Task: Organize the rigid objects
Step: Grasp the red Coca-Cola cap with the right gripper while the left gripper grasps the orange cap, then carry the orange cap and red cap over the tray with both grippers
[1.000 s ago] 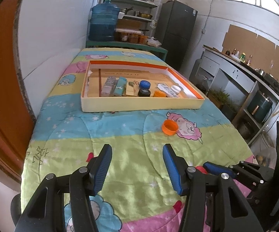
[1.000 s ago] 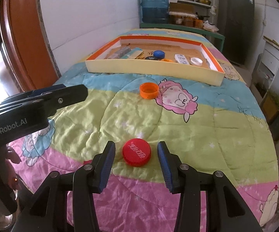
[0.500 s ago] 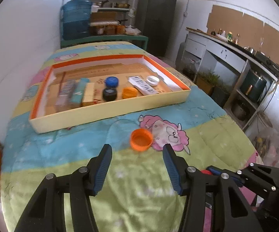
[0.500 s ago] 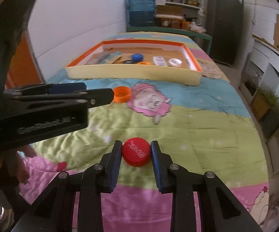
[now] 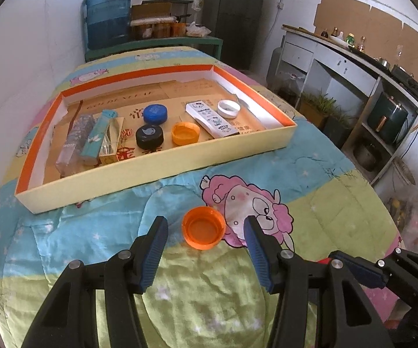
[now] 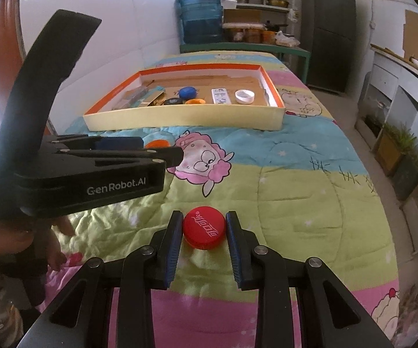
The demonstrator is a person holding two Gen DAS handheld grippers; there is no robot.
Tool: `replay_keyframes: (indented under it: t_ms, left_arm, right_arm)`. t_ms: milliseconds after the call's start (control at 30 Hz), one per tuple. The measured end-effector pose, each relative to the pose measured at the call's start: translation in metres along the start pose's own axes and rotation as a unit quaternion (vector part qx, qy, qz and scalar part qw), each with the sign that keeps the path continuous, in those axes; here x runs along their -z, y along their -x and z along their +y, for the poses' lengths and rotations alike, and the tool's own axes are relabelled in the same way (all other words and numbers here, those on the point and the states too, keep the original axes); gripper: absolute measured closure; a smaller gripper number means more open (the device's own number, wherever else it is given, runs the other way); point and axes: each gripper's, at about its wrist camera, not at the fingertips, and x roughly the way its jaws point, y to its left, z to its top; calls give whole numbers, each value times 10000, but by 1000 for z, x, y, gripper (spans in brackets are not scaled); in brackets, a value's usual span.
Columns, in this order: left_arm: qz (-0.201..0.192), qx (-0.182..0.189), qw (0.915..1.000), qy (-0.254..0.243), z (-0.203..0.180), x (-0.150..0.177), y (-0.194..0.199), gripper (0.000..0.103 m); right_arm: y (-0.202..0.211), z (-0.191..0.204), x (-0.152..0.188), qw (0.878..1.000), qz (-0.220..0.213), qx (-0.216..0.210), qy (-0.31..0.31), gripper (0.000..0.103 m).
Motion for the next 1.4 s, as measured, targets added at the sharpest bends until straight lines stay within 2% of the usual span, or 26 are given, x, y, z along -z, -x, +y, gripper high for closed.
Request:
replay_keyframes:
  t_ms: [333,500,900,1400]
  left_arm:
    - [54,-185,9998,12,-1,0,-2,62]
    - [48,-202,9998,32,1,0,-1,72]
    - [5,-58,9999,154,7,-1,5,72]
    - [-340,-70,9974,630,33,-9,34,72]
  right_arm:
    - [-5,-9,-1,9998,12,-117,-162,72]
    - [-6,-10,-2,9997,4,-151,-183,72]
    - [-9,-10,-9,9997,-1,-171,-197,72]
    - [-16,3,-49,9995,-124,-235,164,72]
